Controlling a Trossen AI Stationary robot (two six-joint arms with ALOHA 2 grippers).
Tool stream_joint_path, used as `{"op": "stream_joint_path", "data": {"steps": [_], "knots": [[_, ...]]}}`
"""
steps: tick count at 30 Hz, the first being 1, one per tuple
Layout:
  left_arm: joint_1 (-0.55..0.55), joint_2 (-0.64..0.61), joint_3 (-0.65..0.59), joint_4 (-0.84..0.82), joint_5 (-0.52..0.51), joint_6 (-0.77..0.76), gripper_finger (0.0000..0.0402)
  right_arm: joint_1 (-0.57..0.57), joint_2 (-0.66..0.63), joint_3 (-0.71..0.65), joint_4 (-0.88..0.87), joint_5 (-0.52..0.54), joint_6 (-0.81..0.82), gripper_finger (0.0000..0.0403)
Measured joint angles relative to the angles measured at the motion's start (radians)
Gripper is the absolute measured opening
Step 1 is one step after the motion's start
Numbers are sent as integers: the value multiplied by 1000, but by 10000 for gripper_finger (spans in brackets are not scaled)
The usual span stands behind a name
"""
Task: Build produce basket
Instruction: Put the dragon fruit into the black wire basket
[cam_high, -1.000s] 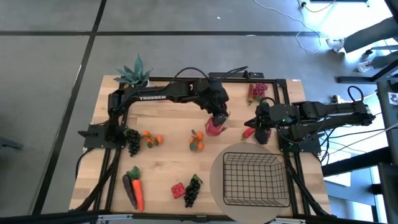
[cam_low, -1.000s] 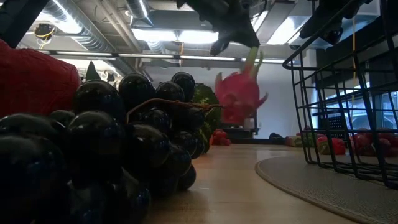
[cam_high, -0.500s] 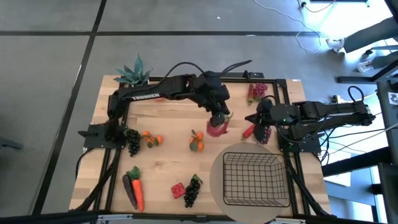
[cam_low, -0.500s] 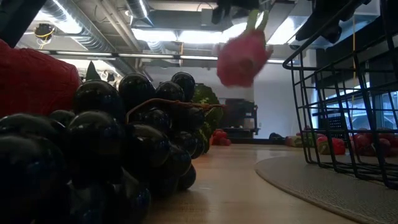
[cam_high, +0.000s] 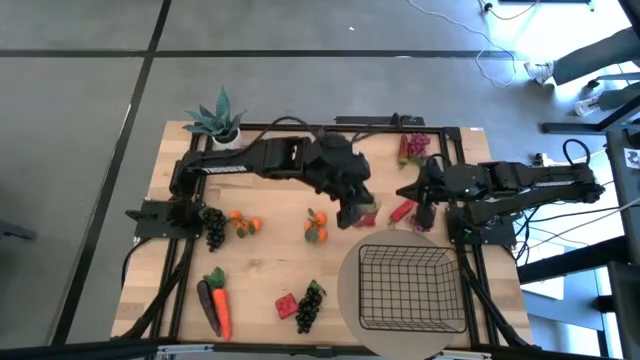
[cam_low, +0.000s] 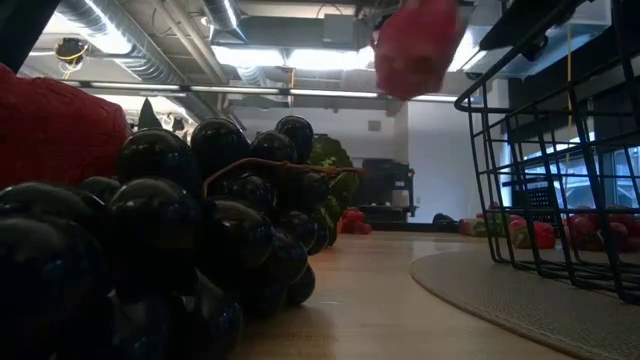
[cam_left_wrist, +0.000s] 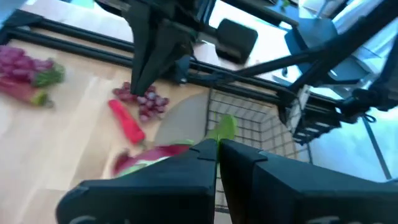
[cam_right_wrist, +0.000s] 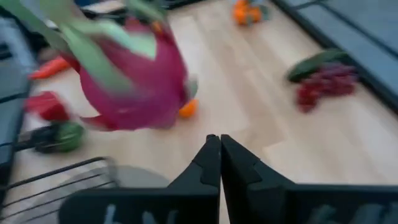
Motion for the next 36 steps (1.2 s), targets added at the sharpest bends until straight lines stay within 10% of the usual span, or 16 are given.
{"op": "stream_joint_path", "data": {"steps": [17,36], "knots": [[-145,19,3,270,-181,-76,0,0,-113,92,-50,-560,-38,0],[-182,209,0,380,-164,-222,0,0,-107,92,-90,-633,-128,0]]}}
